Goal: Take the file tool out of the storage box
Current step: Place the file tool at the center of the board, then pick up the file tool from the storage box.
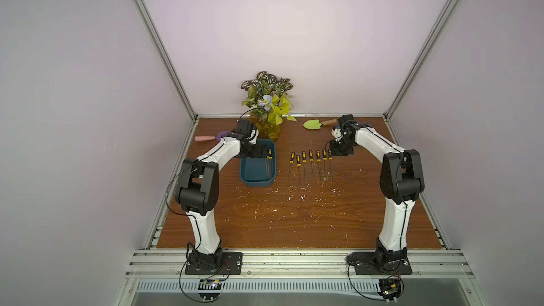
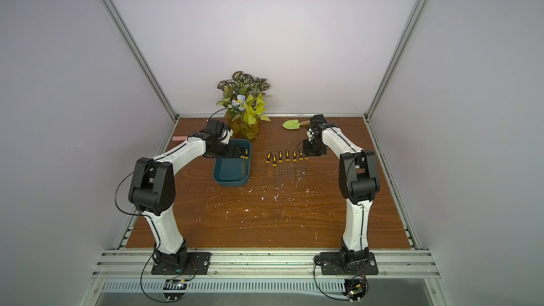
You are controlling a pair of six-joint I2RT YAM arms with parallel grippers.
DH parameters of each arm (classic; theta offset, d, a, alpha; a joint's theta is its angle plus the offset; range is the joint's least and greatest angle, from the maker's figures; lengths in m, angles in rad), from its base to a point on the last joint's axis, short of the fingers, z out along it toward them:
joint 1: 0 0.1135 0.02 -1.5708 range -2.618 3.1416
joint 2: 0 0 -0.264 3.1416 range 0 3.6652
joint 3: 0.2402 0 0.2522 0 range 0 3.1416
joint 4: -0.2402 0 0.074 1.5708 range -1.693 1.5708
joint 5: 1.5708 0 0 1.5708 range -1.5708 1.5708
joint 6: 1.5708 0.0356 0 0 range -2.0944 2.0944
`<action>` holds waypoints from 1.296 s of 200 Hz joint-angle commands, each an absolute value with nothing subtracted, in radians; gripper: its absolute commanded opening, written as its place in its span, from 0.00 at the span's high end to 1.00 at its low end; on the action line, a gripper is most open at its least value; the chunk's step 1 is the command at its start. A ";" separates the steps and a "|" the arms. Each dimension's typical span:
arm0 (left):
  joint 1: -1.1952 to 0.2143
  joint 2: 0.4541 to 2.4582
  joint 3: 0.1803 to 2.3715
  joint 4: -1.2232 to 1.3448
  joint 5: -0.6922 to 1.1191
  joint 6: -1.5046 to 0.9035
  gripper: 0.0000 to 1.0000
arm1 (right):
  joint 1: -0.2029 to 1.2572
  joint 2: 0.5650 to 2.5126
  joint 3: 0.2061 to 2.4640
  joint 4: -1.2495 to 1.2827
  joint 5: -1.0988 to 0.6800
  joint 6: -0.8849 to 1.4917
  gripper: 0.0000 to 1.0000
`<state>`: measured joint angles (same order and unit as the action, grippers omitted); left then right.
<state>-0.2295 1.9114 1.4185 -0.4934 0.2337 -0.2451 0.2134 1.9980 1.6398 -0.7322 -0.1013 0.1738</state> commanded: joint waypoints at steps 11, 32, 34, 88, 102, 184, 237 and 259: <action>-0.240 1.959 1.472 -0.515 0.171 -0.276 0.16 | 0.202 1.904 1.653 -0.764 -0.081 0.157 0.76; -0.241 1.999 1.535 -0.515 0.162 -0.286 0.23 | 0.195 1.890 1.633 -0.763 -0.086 0.149 0.76; -0.242 2.003 1.539 -0.514 0.160 -0.286 0.23 | 0.194 1.889 1.632 -0.762 -0.087 0.147 0.75; -0.255 2.083 1.588 -0.515 0.138 -0.301 0.34 | 0.172 1.863 1.571 -0.743 -0.104 0.137 0.75; -0.256 2.096 1.594 -0.515 0.131 -0.308 0.36 | 0.164 1.855 1.559 -0.739 -0.104 0.132 0.75; -0.278 2.161 1.617 -0.515 0.076 -0.330 0.41 | 0.128 1.830 1.494 -0.709 -0.136 0.114 0.75; -0.295 2.192 1.618 -0.514 0.032 -0.337 0.41 | 0.112 1.809 1.456 -0.696 -0.147 0.107 0.74; -0.296 2.187 1.603 -0.517 0.006 -0.336 0.51 | 0.112 1.805 1.453 -0.693 -0.152 0.109 0.74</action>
<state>-0.2794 2.1517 1.6077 -0.4973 0.0593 -0.3355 0.1162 1.8668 1.4574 -0.6998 -0.1238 0.1219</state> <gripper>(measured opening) 0.538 0.256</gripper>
